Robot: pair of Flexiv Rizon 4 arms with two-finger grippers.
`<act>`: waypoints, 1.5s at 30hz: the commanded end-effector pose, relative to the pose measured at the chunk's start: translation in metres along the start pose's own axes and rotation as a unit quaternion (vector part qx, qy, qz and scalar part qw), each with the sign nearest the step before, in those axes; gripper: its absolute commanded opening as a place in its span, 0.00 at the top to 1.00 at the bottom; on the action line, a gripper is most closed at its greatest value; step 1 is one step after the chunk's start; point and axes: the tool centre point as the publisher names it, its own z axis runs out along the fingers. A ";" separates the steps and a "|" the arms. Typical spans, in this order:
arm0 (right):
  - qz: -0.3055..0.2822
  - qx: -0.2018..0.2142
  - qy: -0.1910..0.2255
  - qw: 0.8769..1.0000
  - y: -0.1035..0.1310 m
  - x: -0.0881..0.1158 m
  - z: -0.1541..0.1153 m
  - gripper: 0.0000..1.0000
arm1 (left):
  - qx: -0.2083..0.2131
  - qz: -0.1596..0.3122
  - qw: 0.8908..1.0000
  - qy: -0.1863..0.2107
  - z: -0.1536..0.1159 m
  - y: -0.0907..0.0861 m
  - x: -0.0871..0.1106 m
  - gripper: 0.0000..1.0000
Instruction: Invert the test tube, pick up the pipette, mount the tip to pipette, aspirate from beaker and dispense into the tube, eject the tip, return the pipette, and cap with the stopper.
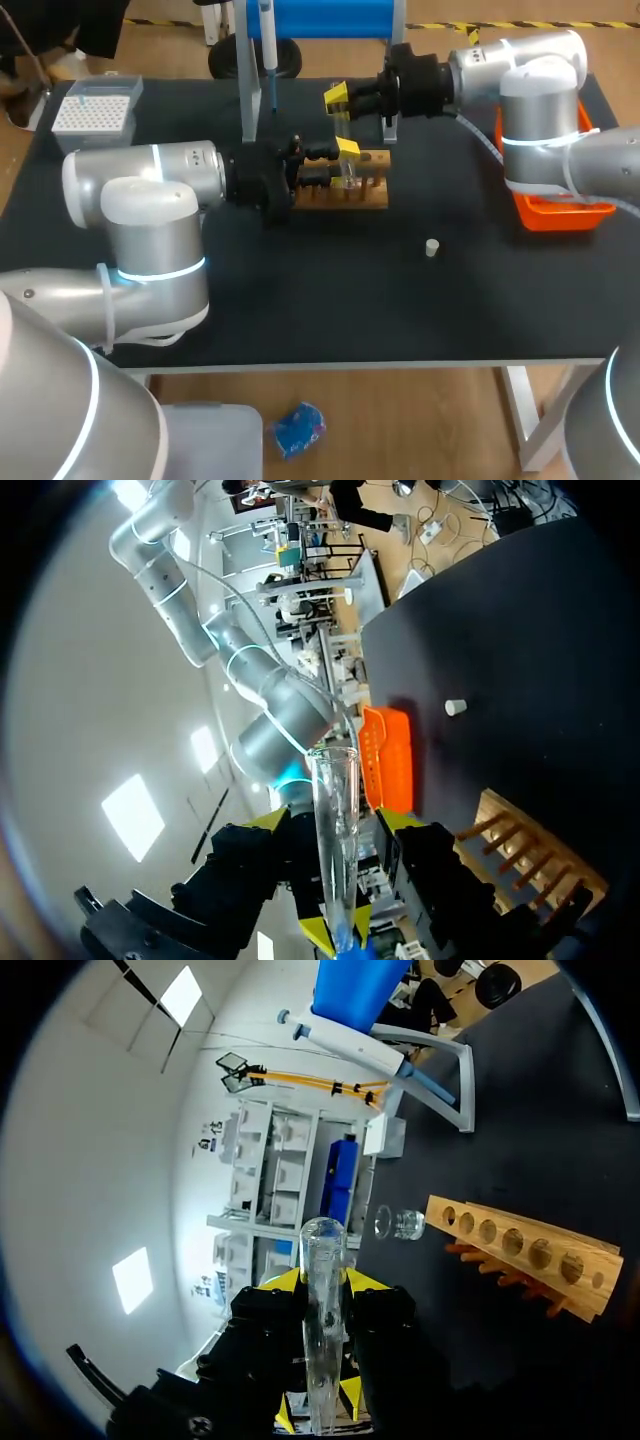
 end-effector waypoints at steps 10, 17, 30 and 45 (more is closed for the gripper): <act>0.000 0.004 -0.002 1.000 0.000 0.001 0.000 1.00 | 0.004 -0.004 1.000 0.007 0.005 0.000 0.002 1.00; -0.018 -0.006 0.018 1.000 -0.001 0.003 -0.001 0.00 | 0.003 -0.011 1.000 0.005 0.002 0.001 0.001 1.00; -0.302 -0.061 -0.037 0.951 0.006 0.017 -0.035 0.00 | -0.033 -0.187 0.981 0.025 -0.015 0.008 -0.014 1.00; -0.369 -0.063 -0.028 0.927 0.001 0.022 -0.043 0.00 | -0.029 -0.182 0.982 0.045 -0.019 0.009 -0.018 1.00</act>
